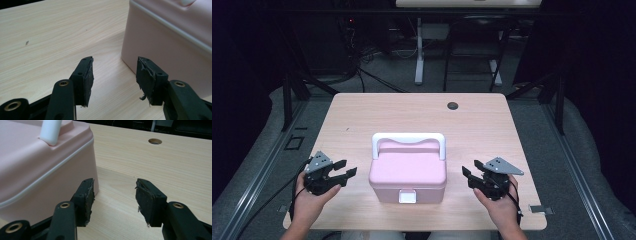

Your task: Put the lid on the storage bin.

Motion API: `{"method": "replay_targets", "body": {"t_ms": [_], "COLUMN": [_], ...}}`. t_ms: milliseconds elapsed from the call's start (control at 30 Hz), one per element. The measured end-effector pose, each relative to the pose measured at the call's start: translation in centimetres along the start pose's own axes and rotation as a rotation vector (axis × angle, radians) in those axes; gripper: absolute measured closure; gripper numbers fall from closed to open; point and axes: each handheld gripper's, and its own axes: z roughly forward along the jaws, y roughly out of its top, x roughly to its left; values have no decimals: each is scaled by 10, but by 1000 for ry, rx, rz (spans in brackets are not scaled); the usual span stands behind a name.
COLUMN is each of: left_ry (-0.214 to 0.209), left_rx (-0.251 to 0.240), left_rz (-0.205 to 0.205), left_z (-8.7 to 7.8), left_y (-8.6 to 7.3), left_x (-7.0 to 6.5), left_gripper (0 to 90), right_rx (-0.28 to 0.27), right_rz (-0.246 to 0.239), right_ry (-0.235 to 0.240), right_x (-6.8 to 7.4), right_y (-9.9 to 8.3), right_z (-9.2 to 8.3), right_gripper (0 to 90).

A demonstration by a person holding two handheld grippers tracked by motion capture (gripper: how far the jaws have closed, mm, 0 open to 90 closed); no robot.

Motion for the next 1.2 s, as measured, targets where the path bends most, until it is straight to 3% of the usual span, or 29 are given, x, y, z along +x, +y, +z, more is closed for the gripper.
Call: {"method": "replay_targets", "body": {"t_ms": [100, 200, 333, 633, 867, 1200], "left_ry": [2, -23, -16, 2, -17, -30], "left_rx": [5, 1, 19, 44, 63, 53], "left_rz": [-2, -19, -15, -4, -10, -34], "left_z": [4, 8, 15, 24, 30, 31], "left_y": [-4, -9, -15, -27, -31, -36], "left_x": [2, 3, 4, 10, 13, 20], "left_gripper": [477, 474, 475, 478, 494, 502], "right_rx": [-1, 3, 22, 75, 65, 93], "right_rz": [-2, 2, 6, 41, 2, 13], "right_ry": [-12, -21, -39, -34, -72, -74], "right_x": [-3, -7, -13, -19, -20, -22], "right_y": [-3, -7, -12, -25, -27, -31], "right_z": [2, 5, 11, 25, 29, 35], "right_gripper": [481, 481, 481, 480, 478, 478]}}
